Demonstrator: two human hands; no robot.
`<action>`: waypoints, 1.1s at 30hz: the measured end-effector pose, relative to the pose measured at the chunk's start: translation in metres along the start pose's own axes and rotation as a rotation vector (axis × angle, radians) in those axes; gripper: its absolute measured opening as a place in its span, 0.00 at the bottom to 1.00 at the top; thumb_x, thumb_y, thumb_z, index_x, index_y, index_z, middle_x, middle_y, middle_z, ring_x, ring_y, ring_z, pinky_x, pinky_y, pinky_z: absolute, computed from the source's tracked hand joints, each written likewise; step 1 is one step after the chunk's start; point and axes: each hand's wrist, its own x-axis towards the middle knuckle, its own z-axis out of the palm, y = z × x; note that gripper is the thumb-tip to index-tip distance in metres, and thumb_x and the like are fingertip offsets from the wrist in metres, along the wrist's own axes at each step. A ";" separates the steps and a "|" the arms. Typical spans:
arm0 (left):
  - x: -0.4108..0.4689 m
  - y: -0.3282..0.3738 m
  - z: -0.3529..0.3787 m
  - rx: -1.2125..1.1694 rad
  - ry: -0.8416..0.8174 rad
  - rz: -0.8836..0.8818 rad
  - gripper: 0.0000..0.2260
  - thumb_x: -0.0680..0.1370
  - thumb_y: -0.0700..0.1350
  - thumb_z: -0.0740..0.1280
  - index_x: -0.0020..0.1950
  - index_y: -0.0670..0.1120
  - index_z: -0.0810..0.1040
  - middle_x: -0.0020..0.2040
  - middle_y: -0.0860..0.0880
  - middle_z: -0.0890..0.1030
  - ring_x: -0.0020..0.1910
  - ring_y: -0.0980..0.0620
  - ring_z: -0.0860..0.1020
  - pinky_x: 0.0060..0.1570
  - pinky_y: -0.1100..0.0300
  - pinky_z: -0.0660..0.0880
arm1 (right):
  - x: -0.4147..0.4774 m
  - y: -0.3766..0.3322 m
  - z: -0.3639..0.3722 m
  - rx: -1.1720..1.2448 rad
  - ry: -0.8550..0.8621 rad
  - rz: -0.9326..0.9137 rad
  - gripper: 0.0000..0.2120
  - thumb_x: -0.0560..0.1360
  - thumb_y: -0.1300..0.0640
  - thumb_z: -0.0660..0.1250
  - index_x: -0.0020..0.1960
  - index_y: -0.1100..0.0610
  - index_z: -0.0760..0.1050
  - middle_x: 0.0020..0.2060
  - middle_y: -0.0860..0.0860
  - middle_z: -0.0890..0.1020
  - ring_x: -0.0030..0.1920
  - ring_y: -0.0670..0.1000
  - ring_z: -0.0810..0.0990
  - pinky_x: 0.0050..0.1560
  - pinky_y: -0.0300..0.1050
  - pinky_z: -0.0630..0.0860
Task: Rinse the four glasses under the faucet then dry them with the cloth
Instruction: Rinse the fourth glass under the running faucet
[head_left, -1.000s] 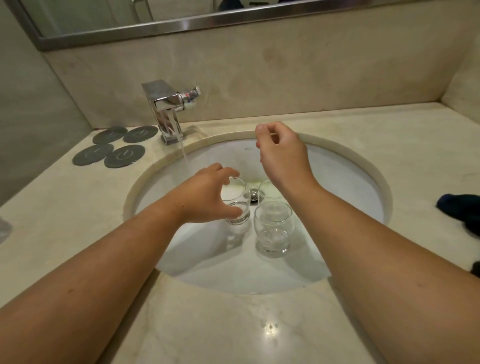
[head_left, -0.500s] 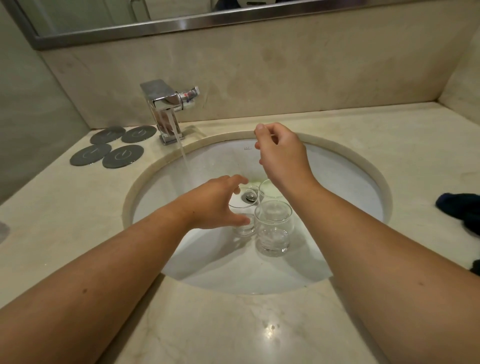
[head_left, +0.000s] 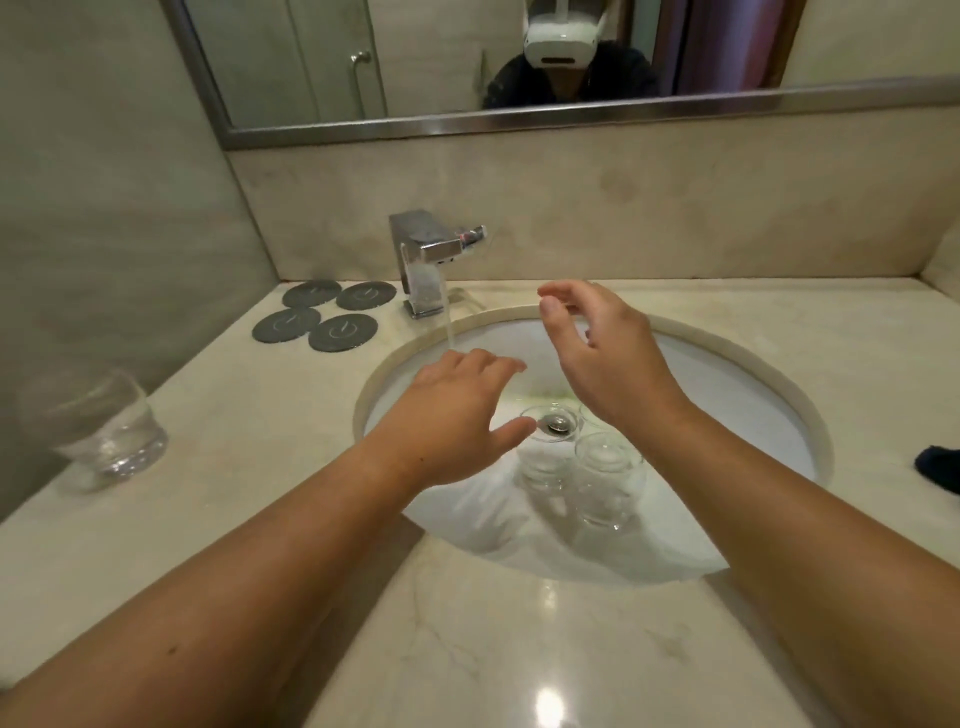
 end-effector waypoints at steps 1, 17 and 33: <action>-0.009 -0.005 -0.007 0.022 0.025 -0.016 0.30 0.83 0.65 0.62 0.83 0.56 0.63 0.79 0.52 0.70 0.78 0.47 0.65 0.77 0.49 0.61 | -0.001 -0.006 0.002 -0.039 -0.025 -0.028 0.17 0.87 0.47 0.60 0.70 0.53 0.78 0.65 0.47 0.82 0.65 0.46 0.79 0.62 0.38 0.73; -0.161 -0.148 -0.103 0.199 0.205 -0.538 0.30 0.81 0.61 0.67 0.80 0.51 0.68 0.76 0.45 0.72 0.74 0.40 0.68 0.74 0.45 0.62 | -0.046 -0.144 0.125 -0.079 -0.291 -0.291 0.29 0.82 0.37 0.55 0.76 0.52 0.72 0.75 0.47 0.75 0.75 0.48 0.70 0.76 0.51 0.68; -0.173 -0.192 -0.097 -0.280 0.343 -0.842 0.41 0.76 0.55 0.77 0.84 0.49 0.62 0.77 0.41 0.71 0.73 0.41 0.74 0.71 0.47 0.73 | -0.065 -0.130 0.146 -0.049 -0.241 -0.277 0.19 0.84 0.46 0.64 0.72 0.51 0.75 0.72 0.46 0.77 0.72 0.47 0.73 0.73 0.45 0.69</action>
